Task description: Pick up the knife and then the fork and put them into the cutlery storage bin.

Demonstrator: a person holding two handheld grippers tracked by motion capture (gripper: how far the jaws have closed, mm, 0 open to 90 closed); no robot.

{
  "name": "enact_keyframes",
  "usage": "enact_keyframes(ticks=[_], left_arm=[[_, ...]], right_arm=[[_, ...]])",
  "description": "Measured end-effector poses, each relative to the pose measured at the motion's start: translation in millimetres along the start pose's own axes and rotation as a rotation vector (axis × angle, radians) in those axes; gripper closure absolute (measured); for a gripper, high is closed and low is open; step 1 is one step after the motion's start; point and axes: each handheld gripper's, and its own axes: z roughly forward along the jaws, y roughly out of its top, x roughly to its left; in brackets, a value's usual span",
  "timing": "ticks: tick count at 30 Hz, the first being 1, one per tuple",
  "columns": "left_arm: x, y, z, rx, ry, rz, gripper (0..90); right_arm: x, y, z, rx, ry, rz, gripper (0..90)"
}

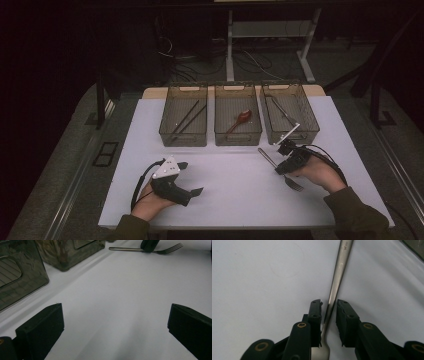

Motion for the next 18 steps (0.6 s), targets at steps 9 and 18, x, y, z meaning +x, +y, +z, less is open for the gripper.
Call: enact_keyframes(ticks=[9,18], left_arm=[[-0.5,0.0,0.4,0.0,-0.001,0.002,0.0],[-0.5,0.2,0.5,0.003,-0.002,0.004,0.0]], right_arm=[[5.5,3.9,1.3,0.028,-0.047,-0.03,78.0],[7.6,6.1,1.7,0.044,-0.062,-0.037,82.3]])
